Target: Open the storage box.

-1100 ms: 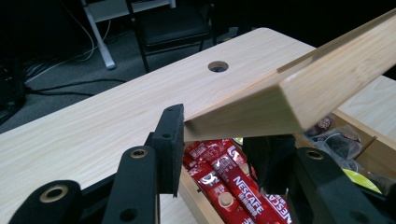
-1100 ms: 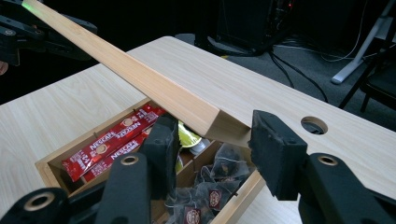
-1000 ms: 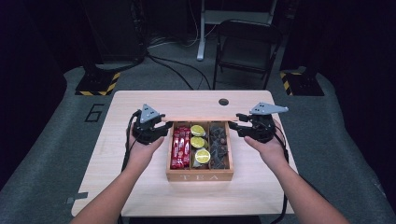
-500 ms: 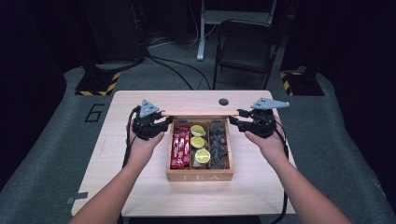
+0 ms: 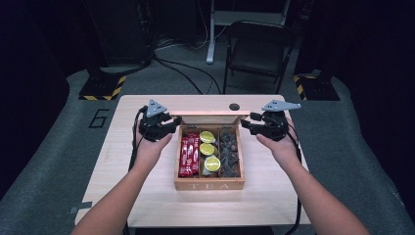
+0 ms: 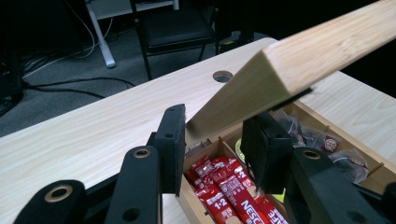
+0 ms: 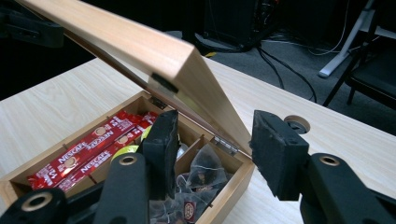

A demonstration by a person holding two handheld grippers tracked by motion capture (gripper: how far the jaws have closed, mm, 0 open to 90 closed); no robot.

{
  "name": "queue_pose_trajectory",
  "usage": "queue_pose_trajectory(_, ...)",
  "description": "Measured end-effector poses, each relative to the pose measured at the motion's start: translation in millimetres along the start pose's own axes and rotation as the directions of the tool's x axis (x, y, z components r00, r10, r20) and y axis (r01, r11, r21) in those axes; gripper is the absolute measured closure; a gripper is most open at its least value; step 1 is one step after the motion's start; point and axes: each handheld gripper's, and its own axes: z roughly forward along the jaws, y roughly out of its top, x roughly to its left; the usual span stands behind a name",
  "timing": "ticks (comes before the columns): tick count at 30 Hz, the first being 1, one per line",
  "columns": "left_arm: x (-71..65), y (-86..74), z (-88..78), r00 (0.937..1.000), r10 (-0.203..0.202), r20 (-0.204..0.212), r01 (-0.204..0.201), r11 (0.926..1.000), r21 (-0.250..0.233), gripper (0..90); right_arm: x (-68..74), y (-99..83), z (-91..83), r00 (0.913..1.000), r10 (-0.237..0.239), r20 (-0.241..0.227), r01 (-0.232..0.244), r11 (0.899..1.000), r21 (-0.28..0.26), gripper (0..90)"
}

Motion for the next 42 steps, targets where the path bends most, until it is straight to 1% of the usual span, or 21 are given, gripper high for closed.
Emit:
queue_pose_trajectory(1, 0.6, 0.9, 0.1, 1.0, 0.001, 0.001, -0.001, 1.0, 0.006, 60.8, -0.5, 0.0, 0.7, 1.0, 0.001, 0.0, -0.001, 1.0, 0.002, 50.9)
queue_pose_trajectory(4, 1.6, 2.8, 1.4, 1.0, -0.004, -0.002, 0.004, 1.0, 0.004, 61.0, -3.0, -0.2, 3.8, 1.0, 0.005, 0.006, -0.005, 1.0, 0.002, 50.9)
queue_pose_trajectory(5, 2.0, 3.4, 2.1, 1.0, -0.008, 0.0, 0.008, 1.0, 0.001, 61.1, -3.3, -0.3, 4.7, 0.9999, 0.014, 0.01, -0.014, 1.0, 0.003, 50.9)
queue_pose_trajectory(9, 3.5, 5.9, 3.7, 0.9999, -0.01, -0.005, 0.01, 0.9999, 0.002, 61.4, -6.5, -0.9, 11.9, 0.9998, 0.016, 0.015, -0.016, 1.0, 0.012, 50.9)
queue_pose_trajectory(11, 4.5, 7.4, 4.3, 0.9999, -0.009, -0.005, 0.009, 0.9999, 0.007, 61.6, -7.2, -0.8, 15.6, 0.9999, 0.011, 0.012, -0.011, 1.0, 0.017, 50.7)
queue_pose_trajectory(15, 6.5, 10.2, 6.5, 0.9999, -0.014, -0.007, 0.014, 0.9999, 0.006, 62.0, -8.2, 0.4, 23.0, 0.9997, -0.006, 0.022, 0.005, 1.0, 0.026, 49.4)
queue_pose_trajectory(19, 8.5, 12.2, 8.6, 0.9996, -0.029, -0.007, 0.029, 0.9996, 0.001, 62.1, -10.7, 1.9, 28.9, 0.9995, -0.009, 0.03, 0.008, 1.0, 0.028, 48.8)
queue_pose_trajectory(20, 9.0, 12.6, 9.2, 0.9995, -0.032, -0.007, 0.032, 0.9995, -0.003, 62.1, -10.8, 2.3, 30.0, 0.9995, -0.001, 0.032, 0.0, 1.0, 0.031, 48.7)
queue_pose_trajectory(22, 10.5, 14.2, 9.9, 0.9993, -0.036, -0.004, 0.036, 0.9994, 0.002, 62.2, -12.0, 3.1, 32.6, 0.9995, 0.0, 0.031, -0.001, 0.999, 0.032, 48.6)
queue_pose_trajectory(25, 12.3, 16.2, 12.2, 0.9991, -0.043, -0.006, 0.043, 0.9991, -0.003, 62.3, -13.4, 4.6, 37.5, 0.9993, -0.014, 0.036, 0.012, 0.999, 0.033, 48.6)
queue_pose_trajectory(26, 12.7, 16.8, 13.0, 0.9988, -0.049, -0.007, 0.049, 0.9988, -0.006, 62.3, -12.9, 4.9, 38.3, 0.9993, -0.006, 0.038, 0.005, 0.999, 0.036, 48.6)
queue_pose_trajectory(29, 14.5, 19.0, 15.2, 0.9989, -0.046, -0.011, 0.046, 0.9989, -0.007, 62.6, -12.2, 7.1, 41.9, 0.9992, -0.013, 0.038, 0.012, 1.0, 0.028, 48.6)
queue_pose_trajectory(32, 15.3, 20.8, 16.9, 0.9987, -0.049, -0.016, 0.049, 0.9988, -0.006, 62.8, -11.5, 8.8, 45.0, 0.9983, -0.026, 0.052, 0.025, 0.999, 0.02, 48.3)
queue_pose_trajectory(34, 16.1, 21.5, 17.8, 0.9986, -0.051, -0.016, 0.051, 0.9987, -0.008, 62.9, -12.6, 8.9, 47.6, 0.998, -0.025, 0.058, 0.024, 1.0, 0.016, 49.2)
queue_pose_trajectory(35, 16.3, 21.8, 18.5, 0.9983, -0.056, -0.017, 0.056, 0.9984, -0.01, 62.9, -12.6, 8.8, 48.3, 0.9982, -0.015, 0.059, 0.014, 1.0, 0.02, 49.5)
queue_pose_trajectory(37, 17.7, 22.2, 19.6, 0.9983, -0.056, -0.015, 0.056, 0.9983, -0.015, 63.0, -14.7, 9.0, 50.4, 0.9979, -0.021, 0.062, 0.02, 1.0, 0.016, 51.1)
queue_pose_trajectory(41, 20.0, 23.6, 21.7, 0.9983, -0.057, -0.012, 0.057, 0.9982, -0.017, 63.0, -17.2, 11.3, 52.2, 0.997, 0.001, 0.078, -0.002, 1.0, 0.011, 56.6)
queue_pose_trajectory(42, 19.8, 23.8, 22.6, 0.9984, -0.054, -0.019, 0.053, 0.9983, -0.022, 63.1, -18.1, 12.2, 52.9, 0.9971, 0.004, 0.076, -0.005, 1.0, 0.011, 56.7)
